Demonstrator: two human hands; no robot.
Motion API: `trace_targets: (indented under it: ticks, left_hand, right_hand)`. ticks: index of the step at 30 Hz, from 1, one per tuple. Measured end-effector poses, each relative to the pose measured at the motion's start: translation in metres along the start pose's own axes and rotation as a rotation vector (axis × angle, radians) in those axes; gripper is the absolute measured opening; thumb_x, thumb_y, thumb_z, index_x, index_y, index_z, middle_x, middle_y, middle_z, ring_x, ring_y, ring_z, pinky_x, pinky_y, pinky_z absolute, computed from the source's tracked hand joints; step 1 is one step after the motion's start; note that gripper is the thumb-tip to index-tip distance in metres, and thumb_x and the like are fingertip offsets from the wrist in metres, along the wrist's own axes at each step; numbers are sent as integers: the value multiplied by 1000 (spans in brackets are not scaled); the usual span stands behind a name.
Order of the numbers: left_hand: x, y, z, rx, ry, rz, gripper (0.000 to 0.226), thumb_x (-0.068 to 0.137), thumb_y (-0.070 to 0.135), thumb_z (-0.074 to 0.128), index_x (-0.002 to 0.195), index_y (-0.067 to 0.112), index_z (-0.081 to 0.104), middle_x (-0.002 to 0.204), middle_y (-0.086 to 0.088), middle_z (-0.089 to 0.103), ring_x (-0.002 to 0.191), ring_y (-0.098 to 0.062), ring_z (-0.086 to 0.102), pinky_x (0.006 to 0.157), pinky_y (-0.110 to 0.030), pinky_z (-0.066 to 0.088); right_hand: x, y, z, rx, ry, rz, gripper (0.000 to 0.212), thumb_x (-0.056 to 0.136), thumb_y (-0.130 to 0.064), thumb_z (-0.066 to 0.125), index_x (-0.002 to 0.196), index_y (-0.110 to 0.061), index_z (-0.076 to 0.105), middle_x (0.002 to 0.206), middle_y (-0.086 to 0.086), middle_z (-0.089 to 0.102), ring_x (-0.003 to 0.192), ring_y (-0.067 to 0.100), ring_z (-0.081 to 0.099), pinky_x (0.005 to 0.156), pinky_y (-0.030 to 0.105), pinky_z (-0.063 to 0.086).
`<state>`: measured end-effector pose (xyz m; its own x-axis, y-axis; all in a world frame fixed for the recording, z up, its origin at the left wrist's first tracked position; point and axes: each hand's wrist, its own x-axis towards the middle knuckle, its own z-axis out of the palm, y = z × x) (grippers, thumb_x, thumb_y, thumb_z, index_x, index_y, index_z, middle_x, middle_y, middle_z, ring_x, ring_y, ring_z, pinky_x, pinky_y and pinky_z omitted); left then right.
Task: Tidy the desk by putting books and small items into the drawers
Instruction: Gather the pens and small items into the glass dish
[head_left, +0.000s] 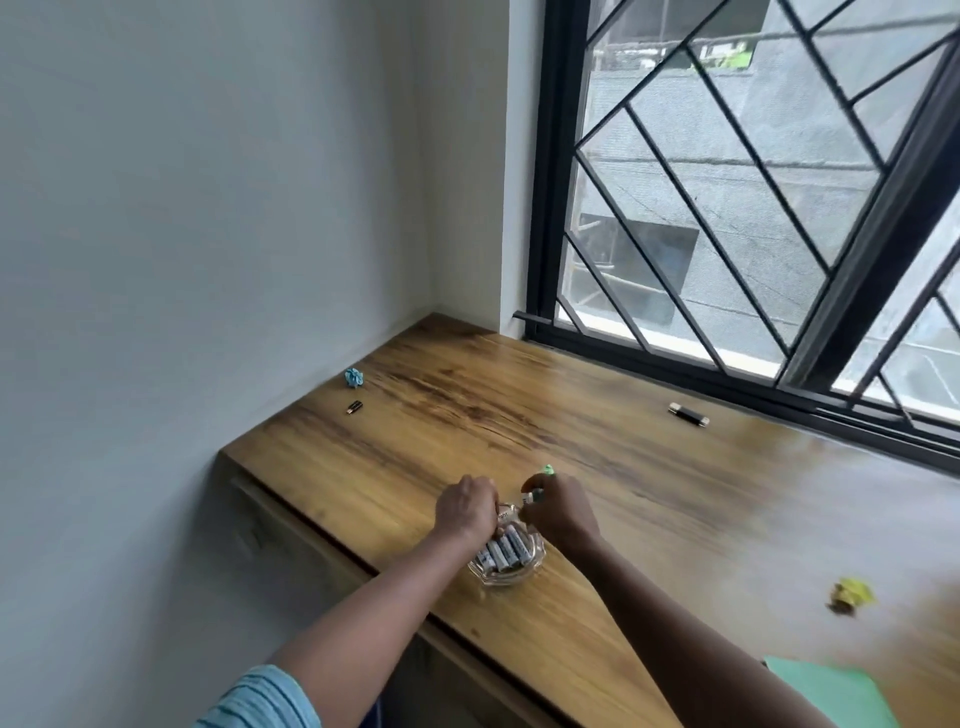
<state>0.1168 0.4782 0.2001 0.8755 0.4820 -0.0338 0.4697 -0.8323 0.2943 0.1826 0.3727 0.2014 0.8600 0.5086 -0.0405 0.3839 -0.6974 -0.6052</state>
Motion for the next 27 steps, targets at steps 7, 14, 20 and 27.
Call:
trace_targets:
  ticks: [7, 14, 20, 27]
  left_hand:
    - [1, -8, 6, -130, 5, -45, 24, 98, 9, 41, 85, 12, 61, 74, 2, 56, 63, -8, 55, 57, -22, 49]
    - [6, -19, 9, -327, -42, -114, 16, 91, 0, 56, 81, 7, 67, 88, -8, 72, 76, -15, 70, 71, -27, 59]
    - [4, -14, 10, -334, 0, -183, 22, 96, 4, 43, 88, 11, 63, 98, -8, 69, 87, -22, 69, 79, -34, 58]
    - [15, -11, 2, -579, -9, -322, 33, 91, -5, 52, 64, 13, 52, 71, -3, 61, 62, -10, 63, 50, -7, 51]
  right_hand:
    - [-7, 0, 11, -120, -67, -120, 26, 82, -5, 63, 107, -10, 69, 104, 13, 70, 93, 26, 67, 78, 35, 55]
    - [-5, 3, 18, -194, -65, -167, 27, 88, -4, 57, 113, -6, 67, 117, 12, 63, 104, 25, 62, 83, 32, 50]
    - [-4, 6, 23, -178, -10, -170, 36, 89, -1, 55, 123, -11, 63, 123, 9, 60, 107, 22, 61, 85, 30, 52]
    - [4, 5, 20, -190, 22, -146, 27, 89, -2, 50, 110, -7, 66, 113, 13, 60, 103, 30, 59, 78, 36, 48]
